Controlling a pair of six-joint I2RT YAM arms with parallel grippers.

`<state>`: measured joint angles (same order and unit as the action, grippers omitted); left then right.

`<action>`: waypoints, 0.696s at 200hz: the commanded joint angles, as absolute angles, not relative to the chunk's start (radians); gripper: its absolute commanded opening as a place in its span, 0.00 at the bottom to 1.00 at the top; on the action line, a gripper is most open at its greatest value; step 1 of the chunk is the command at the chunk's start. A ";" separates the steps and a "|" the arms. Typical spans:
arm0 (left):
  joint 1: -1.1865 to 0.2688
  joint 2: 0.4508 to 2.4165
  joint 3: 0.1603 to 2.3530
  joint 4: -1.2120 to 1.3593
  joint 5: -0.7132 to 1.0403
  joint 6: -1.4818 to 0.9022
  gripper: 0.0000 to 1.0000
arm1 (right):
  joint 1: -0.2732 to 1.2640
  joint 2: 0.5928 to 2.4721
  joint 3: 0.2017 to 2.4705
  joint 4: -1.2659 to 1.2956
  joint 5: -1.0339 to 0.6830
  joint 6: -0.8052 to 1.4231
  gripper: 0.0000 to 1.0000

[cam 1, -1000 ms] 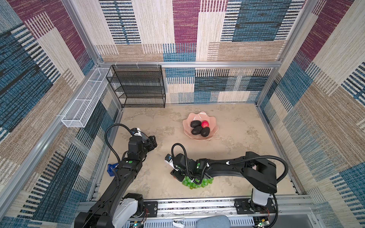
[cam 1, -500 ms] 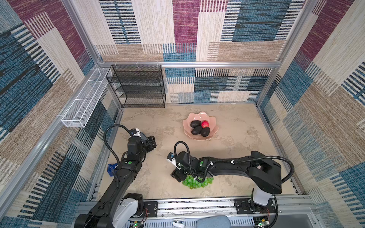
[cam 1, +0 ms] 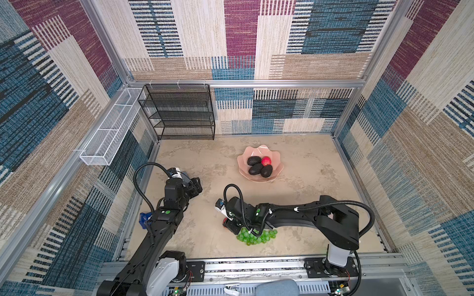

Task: Place and organize the fake fruits in the fruit bowl
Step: 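Carry the red apple into the bowl with the right gripper and release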

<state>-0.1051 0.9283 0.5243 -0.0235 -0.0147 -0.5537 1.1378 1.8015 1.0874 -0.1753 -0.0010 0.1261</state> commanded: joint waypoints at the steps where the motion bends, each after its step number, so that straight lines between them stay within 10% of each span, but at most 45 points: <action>1: -0.105 0.923 0.523 -0.016 -0.003 -0.552 0.78 | 1.088 1.738 1.091 -0.161 0.026 0.168 0.36; 139: -0.107 0.891 0.528 0.020 0.389 -0.572 0.75 | 0.455 1.881 1.362 -0.129 0.196 0.140 0.38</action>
<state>-0.1032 0.8890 0.5201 -0.0147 0.2344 -0.5549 0.4931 1.8549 1.3472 -0.1539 0.1452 0.1329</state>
